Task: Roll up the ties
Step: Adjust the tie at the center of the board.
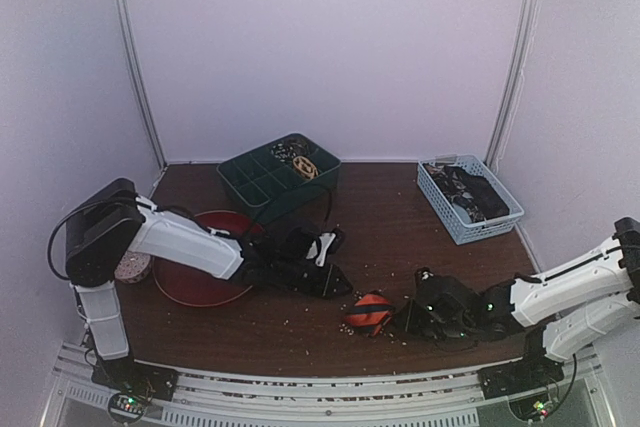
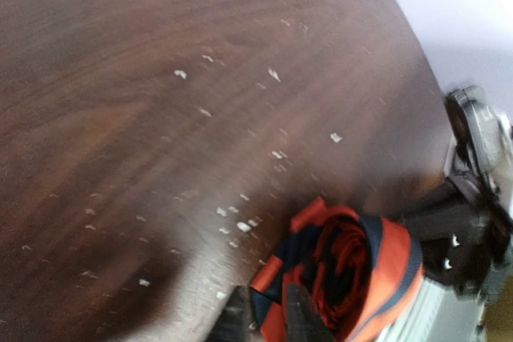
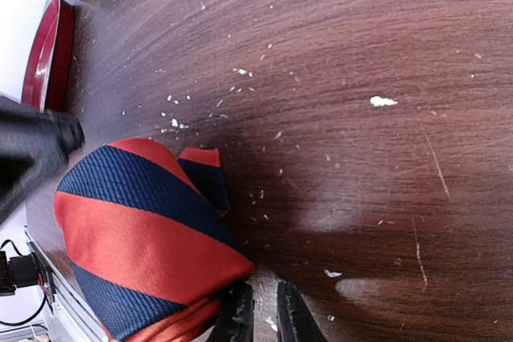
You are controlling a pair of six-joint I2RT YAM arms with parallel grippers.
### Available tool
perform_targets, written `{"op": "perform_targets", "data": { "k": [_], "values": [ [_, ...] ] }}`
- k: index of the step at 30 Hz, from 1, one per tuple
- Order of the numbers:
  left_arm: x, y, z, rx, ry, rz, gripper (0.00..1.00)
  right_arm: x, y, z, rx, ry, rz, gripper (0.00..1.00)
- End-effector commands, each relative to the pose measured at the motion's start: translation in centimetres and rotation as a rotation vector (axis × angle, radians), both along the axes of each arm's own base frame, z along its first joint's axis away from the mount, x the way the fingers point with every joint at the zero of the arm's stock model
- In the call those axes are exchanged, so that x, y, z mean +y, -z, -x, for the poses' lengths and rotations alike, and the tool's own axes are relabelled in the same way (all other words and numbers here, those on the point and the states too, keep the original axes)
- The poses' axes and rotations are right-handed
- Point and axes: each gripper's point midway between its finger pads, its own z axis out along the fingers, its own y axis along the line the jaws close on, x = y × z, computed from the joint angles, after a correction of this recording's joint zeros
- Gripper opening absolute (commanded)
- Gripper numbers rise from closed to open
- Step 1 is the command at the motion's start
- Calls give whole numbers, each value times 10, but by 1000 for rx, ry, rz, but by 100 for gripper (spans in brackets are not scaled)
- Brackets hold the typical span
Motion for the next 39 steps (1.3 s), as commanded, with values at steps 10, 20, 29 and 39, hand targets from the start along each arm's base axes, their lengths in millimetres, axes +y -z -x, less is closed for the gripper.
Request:
{"op": "perform_targets", "data": {
  "k": [10, 20, 29, 39],
  "values": [
    [2, 35, -6, -51, -65, -190, 0, 9, 7, 4, -9, -11, 125, 12],
    [-13, 38, 18, -1, -29, -153, 0, 17, 14, 2, -2, -22, 149, 12],
    [-19, 29, 18, 28, -89, -119, 0, 18, 18, 2, 1, -19, 154, 12],
    [21, 1, -3, -30, -242, -119, 9, -24, -12, -11, -96, 52, 190, 34]
  ]
}}
